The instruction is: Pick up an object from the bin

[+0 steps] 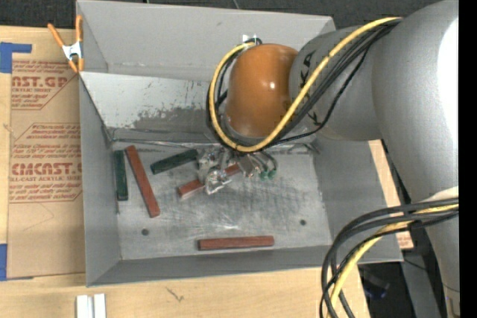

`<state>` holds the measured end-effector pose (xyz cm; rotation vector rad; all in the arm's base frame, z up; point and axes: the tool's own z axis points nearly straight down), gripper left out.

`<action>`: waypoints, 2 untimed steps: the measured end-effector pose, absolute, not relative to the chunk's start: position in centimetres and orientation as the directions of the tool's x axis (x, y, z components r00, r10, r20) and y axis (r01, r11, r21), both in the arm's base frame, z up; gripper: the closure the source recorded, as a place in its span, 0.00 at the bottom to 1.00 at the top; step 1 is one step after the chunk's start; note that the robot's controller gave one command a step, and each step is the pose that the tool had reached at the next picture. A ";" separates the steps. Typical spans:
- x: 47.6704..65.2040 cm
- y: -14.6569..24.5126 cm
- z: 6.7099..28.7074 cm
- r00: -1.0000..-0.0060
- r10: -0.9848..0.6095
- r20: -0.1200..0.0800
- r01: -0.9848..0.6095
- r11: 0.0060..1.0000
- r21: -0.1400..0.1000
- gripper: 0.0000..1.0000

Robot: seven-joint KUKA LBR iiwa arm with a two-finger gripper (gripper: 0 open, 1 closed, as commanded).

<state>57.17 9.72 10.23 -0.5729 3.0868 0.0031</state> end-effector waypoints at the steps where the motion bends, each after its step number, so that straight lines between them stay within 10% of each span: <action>1: 57.2 9.7 10.2 -0.933 -0.359 -0.002 -0.359 0.933 0.002 0.00; 2: 57.2 9.7 10.2 -0.933 -0.359 -0.002 -0.359 0.933 0.002 0.00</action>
Offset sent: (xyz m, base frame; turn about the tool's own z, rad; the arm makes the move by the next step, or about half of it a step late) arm 0.0000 0.0000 0.0000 0.0000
